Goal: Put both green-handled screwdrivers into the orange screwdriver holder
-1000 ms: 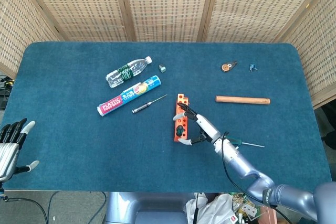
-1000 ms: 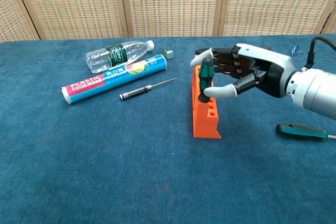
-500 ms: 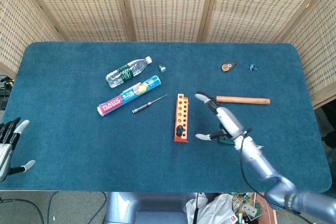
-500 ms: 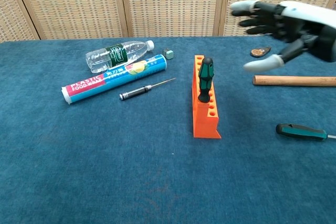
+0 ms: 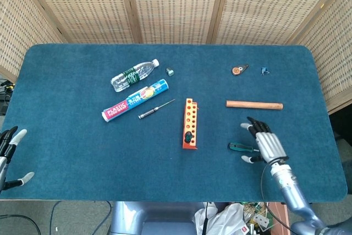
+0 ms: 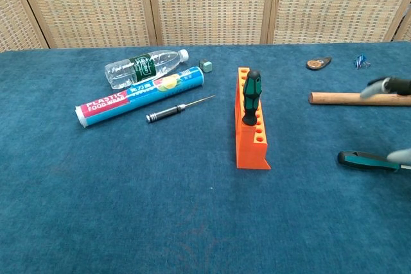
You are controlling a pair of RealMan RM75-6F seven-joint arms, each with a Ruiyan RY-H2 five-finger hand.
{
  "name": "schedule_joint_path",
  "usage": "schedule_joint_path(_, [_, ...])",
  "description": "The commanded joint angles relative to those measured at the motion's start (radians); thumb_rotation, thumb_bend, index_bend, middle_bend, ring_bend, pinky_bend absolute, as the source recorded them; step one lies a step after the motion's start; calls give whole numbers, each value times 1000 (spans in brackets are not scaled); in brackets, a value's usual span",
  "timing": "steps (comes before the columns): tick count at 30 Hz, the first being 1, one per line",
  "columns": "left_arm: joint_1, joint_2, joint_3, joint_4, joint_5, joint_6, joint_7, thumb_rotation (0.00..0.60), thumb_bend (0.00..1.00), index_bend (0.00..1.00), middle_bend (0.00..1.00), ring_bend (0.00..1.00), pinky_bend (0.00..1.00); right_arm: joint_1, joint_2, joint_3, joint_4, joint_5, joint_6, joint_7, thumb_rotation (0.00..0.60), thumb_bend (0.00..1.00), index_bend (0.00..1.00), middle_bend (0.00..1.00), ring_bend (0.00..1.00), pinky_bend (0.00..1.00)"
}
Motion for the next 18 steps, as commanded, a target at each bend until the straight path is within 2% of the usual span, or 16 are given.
schedule_joint_path(1, [-2,1,0,2,-1,-5,-2,600,0,0,0,0,0,-4,-55,-1,36,35,-13,-60,600,52,235,0,0,0])
schedule_joint_path(8, [-7,4,-4,4,-7,-15,-12,600,0,0,0,0,0,12,-140,37,95,110,-30,-153,600,71,313,0,0,0])
schedule_joint_path(13, [-6,4,-5,5,-8,-15,-14,600,0,0,0,0,0,30,-170,66,121,158,-48,-204,600,84,314,0,0,0])
schedule_joint_path(18, [-7,2,-8,6,-14,-19,-13,600,0,0,0,0,0,42,-189,87,130,218,-53,-269,600,142,330,0,0,0])
